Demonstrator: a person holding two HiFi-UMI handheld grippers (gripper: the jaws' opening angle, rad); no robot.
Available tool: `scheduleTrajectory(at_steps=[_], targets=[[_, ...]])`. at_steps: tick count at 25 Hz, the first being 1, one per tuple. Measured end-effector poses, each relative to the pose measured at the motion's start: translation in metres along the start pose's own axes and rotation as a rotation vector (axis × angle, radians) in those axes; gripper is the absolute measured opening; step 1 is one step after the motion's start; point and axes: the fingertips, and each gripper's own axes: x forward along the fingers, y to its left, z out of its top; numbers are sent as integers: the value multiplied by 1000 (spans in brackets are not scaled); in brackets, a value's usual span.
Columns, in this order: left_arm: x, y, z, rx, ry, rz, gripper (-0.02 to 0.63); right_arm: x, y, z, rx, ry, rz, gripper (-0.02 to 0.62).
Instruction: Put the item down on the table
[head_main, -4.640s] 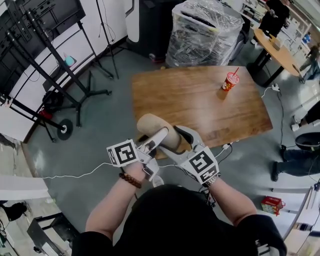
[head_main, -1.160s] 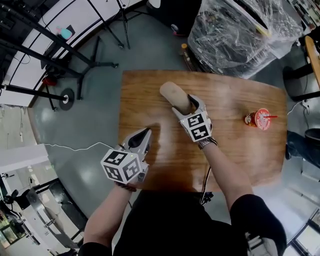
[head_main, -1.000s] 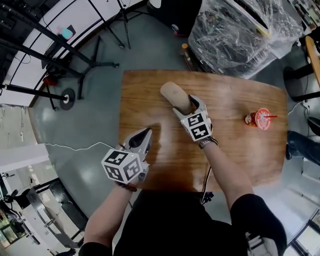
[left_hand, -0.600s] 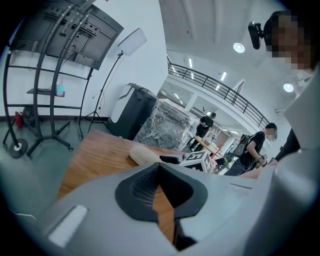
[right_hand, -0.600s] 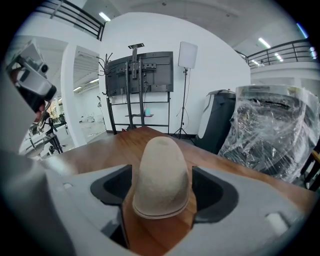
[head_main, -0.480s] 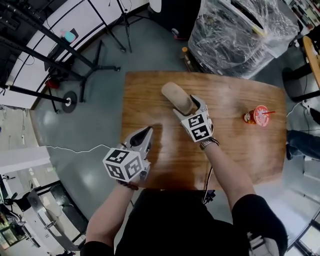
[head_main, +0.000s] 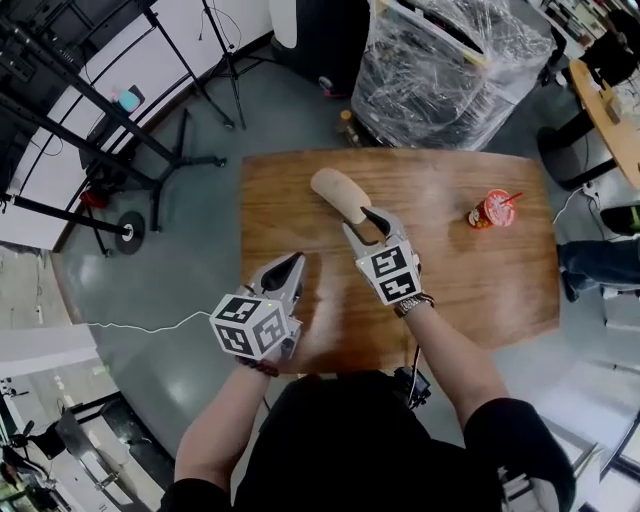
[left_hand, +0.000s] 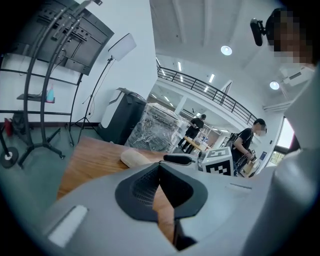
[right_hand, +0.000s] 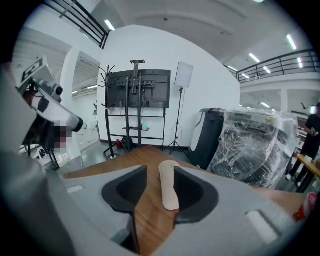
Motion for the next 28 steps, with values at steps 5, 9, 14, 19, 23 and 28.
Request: scheduleTrajectory(at_steps=[5,9,14,19,23,28], targets=[[-14,-13,2,28,-14,-62,9,-39,23,22,-9,-48,-47,58],[-28,-22,-2,61,-22,-108,9,-69,43,32,-11,-81,-95,-5],[-48,-32,-2,104,-29,-149,9,-101,79,47,-9,-96,-125,-6],[-67,-46,-7,174,-30,-183,9,-127,113,52,14,-111,-142,-6],[-83,-55,-11,222,-34,-206,9,-144,135,55,25,-124,-157,-8],[-97,-62,-16,268,-33,-223,9,-159,152,58,43,-133,-169,-8]])
